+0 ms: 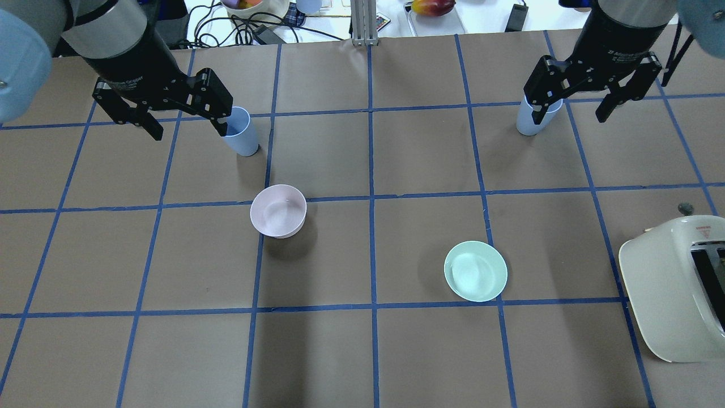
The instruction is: Stack blue cups with both arms
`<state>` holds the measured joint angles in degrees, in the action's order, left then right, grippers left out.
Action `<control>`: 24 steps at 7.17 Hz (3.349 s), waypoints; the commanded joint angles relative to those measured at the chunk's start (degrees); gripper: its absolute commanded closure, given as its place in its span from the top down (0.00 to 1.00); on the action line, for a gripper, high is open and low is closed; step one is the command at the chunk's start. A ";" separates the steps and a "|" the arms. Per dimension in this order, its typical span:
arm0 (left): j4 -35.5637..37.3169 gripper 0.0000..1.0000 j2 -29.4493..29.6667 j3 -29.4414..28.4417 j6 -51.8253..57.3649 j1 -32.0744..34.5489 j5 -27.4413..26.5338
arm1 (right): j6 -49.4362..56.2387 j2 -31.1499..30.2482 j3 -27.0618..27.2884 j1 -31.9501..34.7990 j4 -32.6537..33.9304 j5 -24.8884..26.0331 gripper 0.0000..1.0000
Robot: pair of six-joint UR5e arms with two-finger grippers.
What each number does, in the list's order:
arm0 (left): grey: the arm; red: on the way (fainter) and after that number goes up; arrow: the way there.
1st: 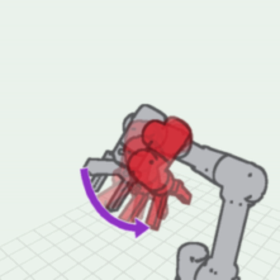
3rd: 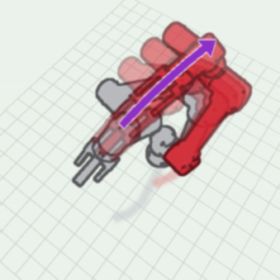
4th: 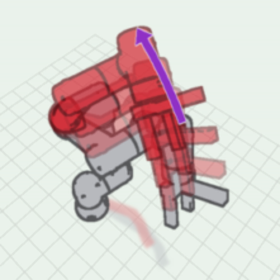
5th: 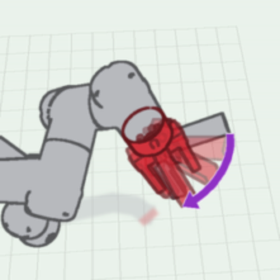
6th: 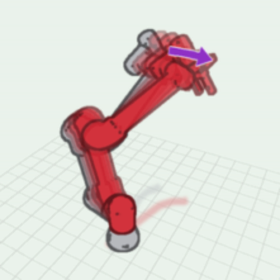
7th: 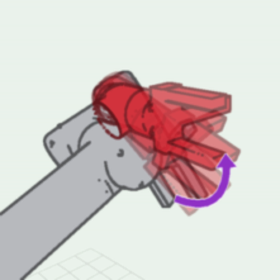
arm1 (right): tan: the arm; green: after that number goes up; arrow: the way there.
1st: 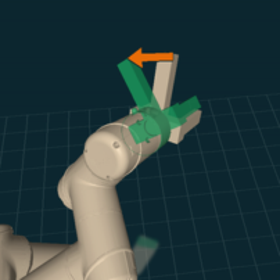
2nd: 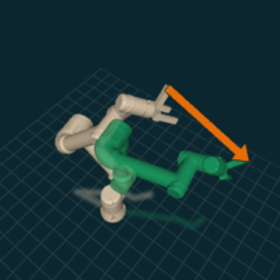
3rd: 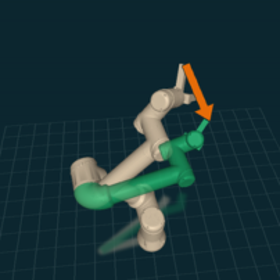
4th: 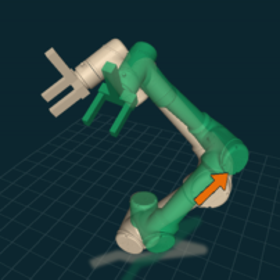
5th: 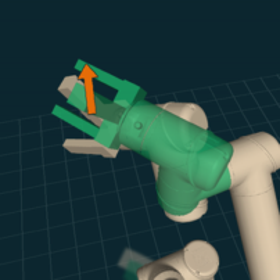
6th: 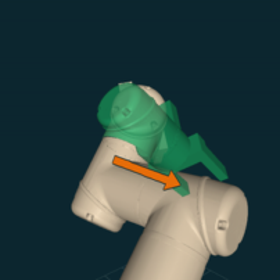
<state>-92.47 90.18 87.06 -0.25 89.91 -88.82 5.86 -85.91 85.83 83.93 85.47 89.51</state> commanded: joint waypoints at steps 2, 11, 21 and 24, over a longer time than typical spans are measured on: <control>0.01 1.00 -0.01 0.13 0.07 0.00 0.05 | -0.06 0.04 0.04 0.00 0.14 0.14 1.00; 27.06 1.00 24.58 -0.66 3.49 -0.62 -0.47 | -0.15 -1.97 2.74 0.87 -0.92 -0.13 1.00; 36.75 0.00 31.37 -0.92 -8.39 7.34 -2.32 | -0.15 -2.33 1.62 4.04 -0.22 0.14 1.00; 37.46 0.00 35.04 -9.16 -21.10 18.59 -1.70 | -0.15 -2.33 1.44 4.04 -0.74 0.14 1.00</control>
<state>-54.86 123.39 81.35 -17.82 103.89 -90.73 5.63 -88.25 87.35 87.98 84.97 89.69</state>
